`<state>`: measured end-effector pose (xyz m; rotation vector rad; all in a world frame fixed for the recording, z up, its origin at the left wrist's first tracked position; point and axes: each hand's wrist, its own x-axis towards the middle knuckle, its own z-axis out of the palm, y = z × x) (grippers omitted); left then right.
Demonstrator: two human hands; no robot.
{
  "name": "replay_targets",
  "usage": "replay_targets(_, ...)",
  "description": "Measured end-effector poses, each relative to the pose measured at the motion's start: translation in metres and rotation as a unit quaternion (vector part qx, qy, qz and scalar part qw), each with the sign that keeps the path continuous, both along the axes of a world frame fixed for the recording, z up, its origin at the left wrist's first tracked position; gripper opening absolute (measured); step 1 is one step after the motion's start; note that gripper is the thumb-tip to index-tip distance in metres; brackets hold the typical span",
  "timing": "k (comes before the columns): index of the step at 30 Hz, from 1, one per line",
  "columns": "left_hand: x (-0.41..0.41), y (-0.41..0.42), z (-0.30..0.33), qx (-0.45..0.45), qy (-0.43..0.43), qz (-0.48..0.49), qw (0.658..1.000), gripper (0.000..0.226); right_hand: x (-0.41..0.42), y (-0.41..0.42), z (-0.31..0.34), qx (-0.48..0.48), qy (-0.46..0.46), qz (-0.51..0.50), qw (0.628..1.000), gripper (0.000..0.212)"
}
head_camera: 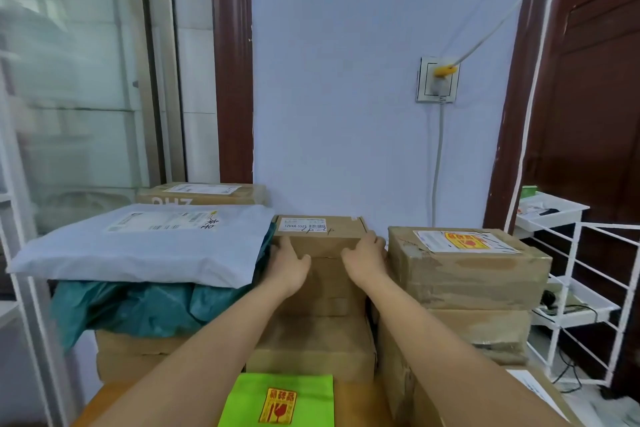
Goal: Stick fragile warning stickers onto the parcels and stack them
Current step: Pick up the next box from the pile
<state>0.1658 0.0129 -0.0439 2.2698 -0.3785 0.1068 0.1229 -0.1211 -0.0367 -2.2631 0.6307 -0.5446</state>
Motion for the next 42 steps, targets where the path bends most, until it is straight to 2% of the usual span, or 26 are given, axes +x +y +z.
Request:
replay_targets(6,0.010,-0.013,-0.004,-0.046,0.015,0.054,0.997,0.072,0.025,-0.005,-0.004,0.077,-0.011,-0.027,0.997,0.070)
replay_targets(12,0.021,-0.016,-0.004,-0.117,0.035,0.064,0.990,0.079,0.039,-0.007,-0.004,0.159,-0.047,-0.052,0.985,0.068)
replay_targets(16,0.022,-0.016,-0.005,-0.137,0.038,0.076,0.987,0.079,0.042,-0.006,0.003,0.192,-0.057,-0.069,0.977,0.057)
replay_targets(19,0.021,-0.016,-0.001,-0.162,0.046,0.082,0.982,0.074,0.040,-0.003,0.013,0.179,-0.077,-0.063,0.979,0.053)
replay_targets(24,0.016,-0.015,0.005,-0.245,0.075,0.046,0.965,0.060,0.032,0.002,0.037,0.118,-0.137,-0.039,0.983,0.059)
replay_targets(27,0.009,-0.016,0.010,-0.299,0.098,0.033,0.949,0.060,0.021,0.006,0.053,0.086,-0.194,-0.016,0.977,0.061)
replay_targets(30,-0.004,-0.019,0.016,-0.351,0.139,0.022,0.926,0.069,0.008,0.010,0.069,0.049,-0.250,0.012,0.967,0.060)
replay_targets(35,-0.020,-0.027,0.021,-0.469,0.198,-0.028,0.860,0.077,-0.022,0.010,0.094,-0.010,-0.294,0.024,0.955,0.051)
replay_targets(38,-0.041,-0.030,0.030,-0.511,0.202,-0.052,0.834,0.043,-0.043,0.007,0.106,-0.021,-0.323,0.024,0.946,0.045)
replay_targets(42,-0.059,-0.035,0.036,-0.548,0.224,-0.076,0.802,0.032,-0.069,0.003,0.117,-0.022,-0.357,0.024,0.934,0.045)
